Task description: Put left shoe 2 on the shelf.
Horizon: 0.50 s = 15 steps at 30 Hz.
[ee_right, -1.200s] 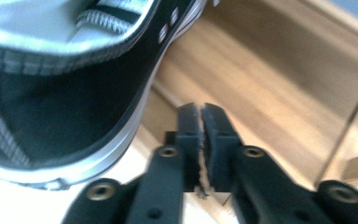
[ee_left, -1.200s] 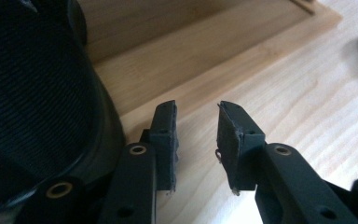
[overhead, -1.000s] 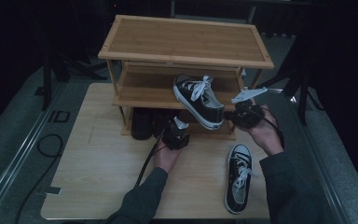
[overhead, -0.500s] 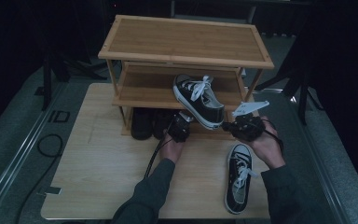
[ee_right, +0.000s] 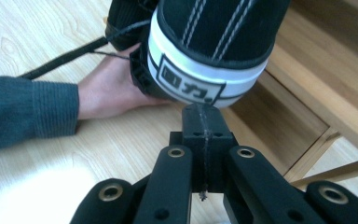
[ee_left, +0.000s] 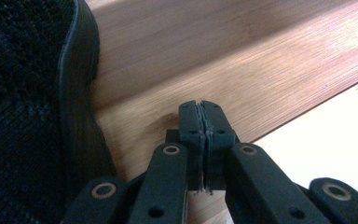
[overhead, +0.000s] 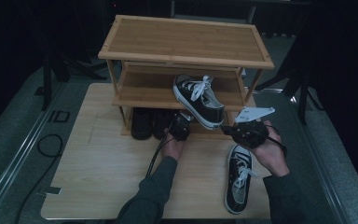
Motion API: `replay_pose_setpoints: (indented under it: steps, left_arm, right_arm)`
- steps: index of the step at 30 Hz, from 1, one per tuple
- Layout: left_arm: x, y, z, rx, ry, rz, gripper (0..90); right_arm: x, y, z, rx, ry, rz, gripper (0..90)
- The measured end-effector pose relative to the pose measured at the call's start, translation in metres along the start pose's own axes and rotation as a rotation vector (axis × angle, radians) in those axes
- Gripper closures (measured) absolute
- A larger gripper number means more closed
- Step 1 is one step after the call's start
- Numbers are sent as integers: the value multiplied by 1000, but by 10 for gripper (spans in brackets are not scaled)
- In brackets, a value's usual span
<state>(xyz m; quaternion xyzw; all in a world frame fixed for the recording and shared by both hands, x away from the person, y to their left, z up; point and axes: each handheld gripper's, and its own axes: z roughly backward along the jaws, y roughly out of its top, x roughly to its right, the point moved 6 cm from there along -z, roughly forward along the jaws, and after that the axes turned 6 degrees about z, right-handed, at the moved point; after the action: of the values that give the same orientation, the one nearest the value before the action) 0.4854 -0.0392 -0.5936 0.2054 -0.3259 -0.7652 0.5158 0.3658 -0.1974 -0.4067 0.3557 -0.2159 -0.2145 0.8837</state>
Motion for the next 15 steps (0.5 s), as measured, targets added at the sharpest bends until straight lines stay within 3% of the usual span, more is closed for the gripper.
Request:
replay_pose_setpoints:
  steps: [15]
  left_arm:
    - [2, 2, -5, 18, 35, -21, 864]
  right_arm:
    - [-4, 4, 6, 28, -1, 7, 900]
